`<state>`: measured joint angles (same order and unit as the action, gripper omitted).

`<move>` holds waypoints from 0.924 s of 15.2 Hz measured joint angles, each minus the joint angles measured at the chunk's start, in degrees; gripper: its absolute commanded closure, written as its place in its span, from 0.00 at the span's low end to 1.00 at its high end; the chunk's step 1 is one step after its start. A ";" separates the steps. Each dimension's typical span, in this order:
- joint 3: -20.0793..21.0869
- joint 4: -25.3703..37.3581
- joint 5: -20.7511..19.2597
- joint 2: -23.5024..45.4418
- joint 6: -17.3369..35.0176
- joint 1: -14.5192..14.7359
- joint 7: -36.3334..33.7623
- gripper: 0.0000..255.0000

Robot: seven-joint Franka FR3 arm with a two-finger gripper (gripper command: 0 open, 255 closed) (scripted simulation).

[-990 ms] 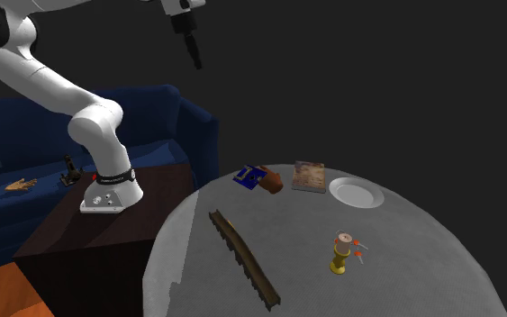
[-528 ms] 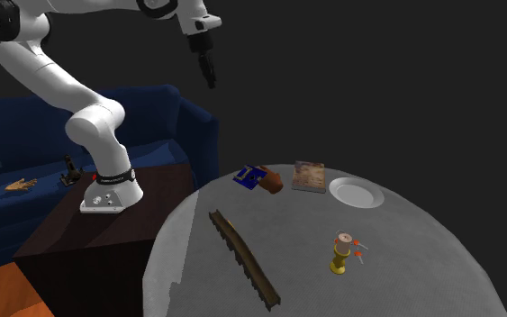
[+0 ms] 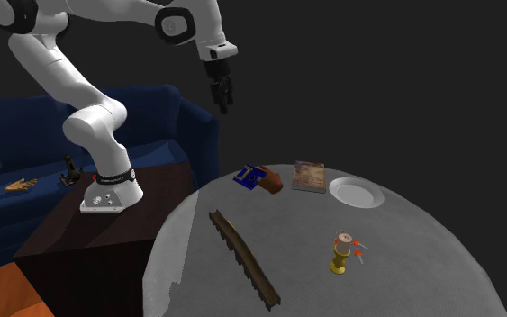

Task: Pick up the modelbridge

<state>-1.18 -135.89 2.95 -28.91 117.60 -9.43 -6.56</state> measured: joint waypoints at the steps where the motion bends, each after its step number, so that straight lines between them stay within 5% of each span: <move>1: -0.27 0.47 -0.17 1.50 0.84 -0.60 -0.71 0.00; 14: -5.60 1.25 -1.17 19.87 15.34 -8.08 -7.93 0.00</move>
<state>-6.78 -134.65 1.78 -9.05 132.94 -17.51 -14.49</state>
